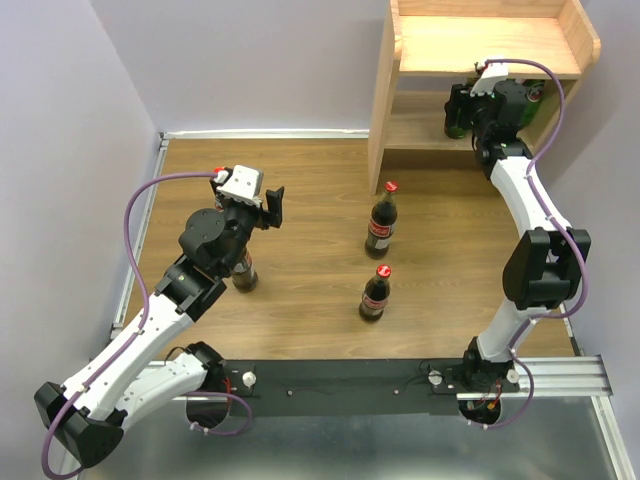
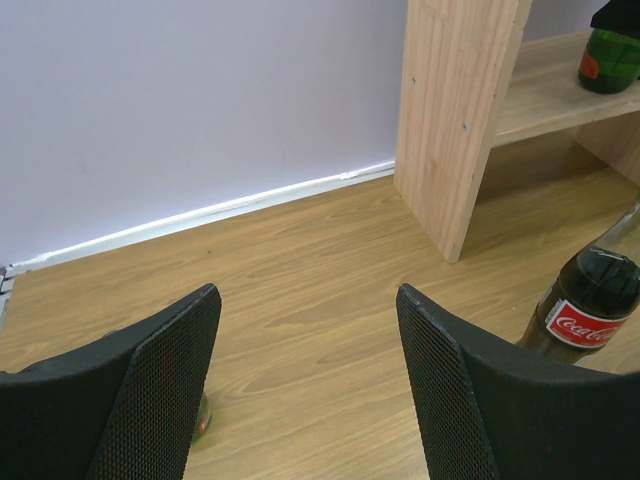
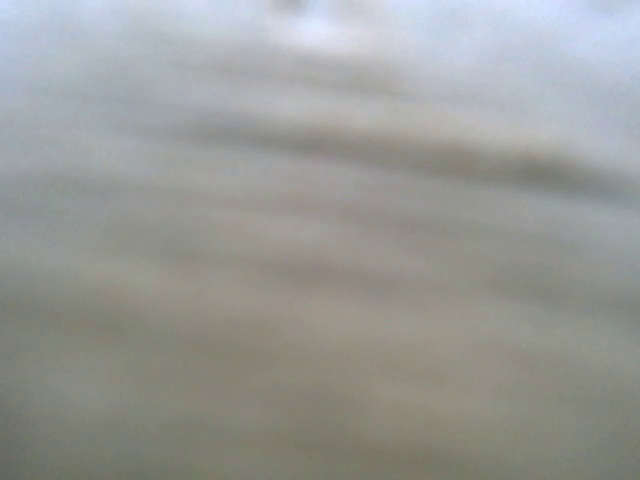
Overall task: Place and organize the beverage onto the shelf
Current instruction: Place the drink on the shelf.
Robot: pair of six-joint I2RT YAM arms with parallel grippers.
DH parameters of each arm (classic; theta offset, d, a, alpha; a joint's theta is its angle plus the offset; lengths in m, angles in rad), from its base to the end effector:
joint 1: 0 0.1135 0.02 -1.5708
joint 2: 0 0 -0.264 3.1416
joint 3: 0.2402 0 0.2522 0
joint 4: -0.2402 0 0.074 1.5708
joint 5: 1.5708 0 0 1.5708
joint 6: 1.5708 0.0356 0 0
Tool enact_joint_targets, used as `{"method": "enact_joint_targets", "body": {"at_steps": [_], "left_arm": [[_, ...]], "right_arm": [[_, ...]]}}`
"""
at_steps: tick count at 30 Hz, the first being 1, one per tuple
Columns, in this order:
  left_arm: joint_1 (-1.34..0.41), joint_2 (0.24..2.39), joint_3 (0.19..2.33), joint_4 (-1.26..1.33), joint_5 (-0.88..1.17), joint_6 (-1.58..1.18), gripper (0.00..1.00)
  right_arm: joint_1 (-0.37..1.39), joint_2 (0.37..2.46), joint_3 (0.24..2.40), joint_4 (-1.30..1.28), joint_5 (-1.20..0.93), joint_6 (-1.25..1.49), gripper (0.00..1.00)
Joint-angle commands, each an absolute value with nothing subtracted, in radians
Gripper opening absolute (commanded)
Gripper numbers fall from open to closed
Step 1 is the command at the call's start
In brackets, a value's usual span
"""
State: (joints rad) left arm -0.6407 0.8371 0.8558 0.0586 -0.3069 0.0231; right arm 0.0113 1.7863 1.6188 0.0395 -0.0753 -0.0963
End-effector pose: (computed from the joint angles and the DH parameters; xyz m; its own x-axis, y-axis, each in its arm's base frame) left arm 0.1625 -0.1077 0.3825 0.0695 -0.0243 -0.9973 0.3268 0.9451 -0.0003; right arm 0.4365 0.0076 0.3757 -0.1188 -0.0972 -0.9881 -0.0977 0.9915 -0.0858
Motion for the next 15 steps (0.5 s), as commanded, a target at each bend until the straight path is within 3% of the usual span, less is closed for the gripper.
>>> {"method": "enact_joint_targets", "body": {"at_steps": [1,10,15], "left_arm": [[-0.632,0.839,0.847,0.078,-0.321,0.029,0.79],[-0.632,0.839,0.847,0.078,-0.321,0.029,0.79],[-0.632,0.836,0.847,0.077,-0.321,0.028,0.79]], "right_arm": [[0.003,1.801,1.658,0.152,-0.074,-0.080,0.41],[0.005,1.799,1.649,0.152,-0.081,-0.080,0.57],[0.005,1.795,1.638,0.152,-0.092,-0.072,0.59]]}}
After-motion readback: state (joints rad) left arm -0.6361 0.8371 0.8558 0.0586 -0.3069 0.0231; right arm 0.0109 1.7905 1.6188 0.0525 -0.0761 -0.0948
